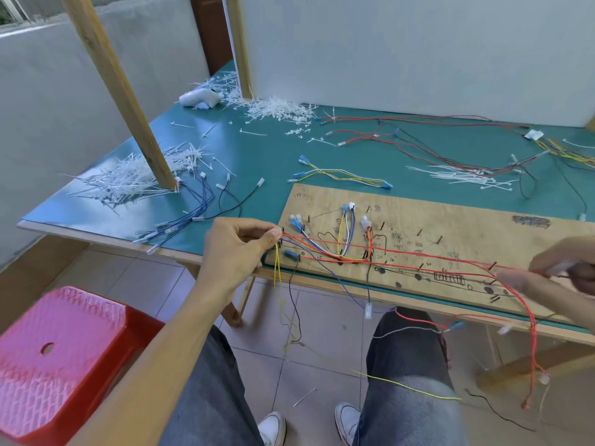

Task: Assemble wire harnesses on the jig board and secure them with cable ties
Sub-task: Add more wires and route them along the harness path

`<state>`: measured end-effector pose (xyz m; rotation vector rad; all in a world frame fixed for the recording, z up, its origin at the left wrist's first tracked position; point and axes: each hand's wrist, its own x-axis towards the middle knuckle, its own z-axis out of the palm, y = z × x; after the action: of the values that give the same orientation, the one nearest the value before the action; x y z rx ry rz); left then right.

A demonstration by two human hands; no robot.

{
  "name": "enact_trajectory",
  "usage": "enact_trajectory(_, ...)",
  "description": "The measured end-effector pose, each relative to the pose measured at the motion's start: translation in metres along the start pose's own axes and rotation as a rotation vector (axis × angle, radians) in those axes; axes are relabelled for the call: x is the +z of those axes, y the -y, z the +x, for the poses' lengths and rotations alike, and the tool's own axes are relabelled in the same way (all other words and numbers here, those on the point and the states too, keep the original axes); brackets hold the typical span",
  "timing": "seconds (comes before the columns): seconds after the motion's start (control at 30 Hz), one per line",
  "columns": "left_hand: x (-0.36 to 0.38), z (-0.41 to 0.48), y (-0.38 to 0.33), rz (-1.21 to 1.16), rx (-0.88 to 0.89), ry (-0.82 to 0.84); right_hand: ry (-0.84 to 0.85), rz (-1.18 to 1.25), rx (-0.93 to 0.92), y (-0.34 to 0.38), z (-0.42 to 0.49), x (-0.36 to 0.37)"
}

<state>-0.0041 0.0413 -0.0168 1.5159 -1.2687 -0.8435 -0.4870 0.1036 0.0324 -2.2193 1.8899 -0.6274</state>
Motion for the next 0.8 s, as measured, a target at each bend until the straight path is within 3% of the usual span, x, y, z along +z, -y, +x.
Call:
enact_trajectory(0.2, 0.006, -0.001, 0.002, 0.101, 0.028, -0.063, 0.016, 0.386, 0.009, 0.070, 0.003, -0.017)
enact_trajectory(0.33, 0.008, -0.003, 0.005, 0.172, 0.053, -0.111, -0.019, 0.362, 0.067, 0.095, -0.013, 0.017)
enact_trajectory(0.53, 0.003, 0.005, 0.007, -0.103, -0.079, -0.080, -0.092, 0.500, 0.096, 0.092, -0.038, 0.045)
enact_trajectory(0.6, 0.005, 0.006, 0.007, -0.038, -0.047, -0.091, -0.128, 0.497, 0.114, 0.091, -0.040, 0.049)
enact_trajectory(0.8, 0.009, 0.007, 0.008, 0.187, 0.054, -0.103, -0.014, 0.533, 0.114, 0.093, -0.053, 0.052)
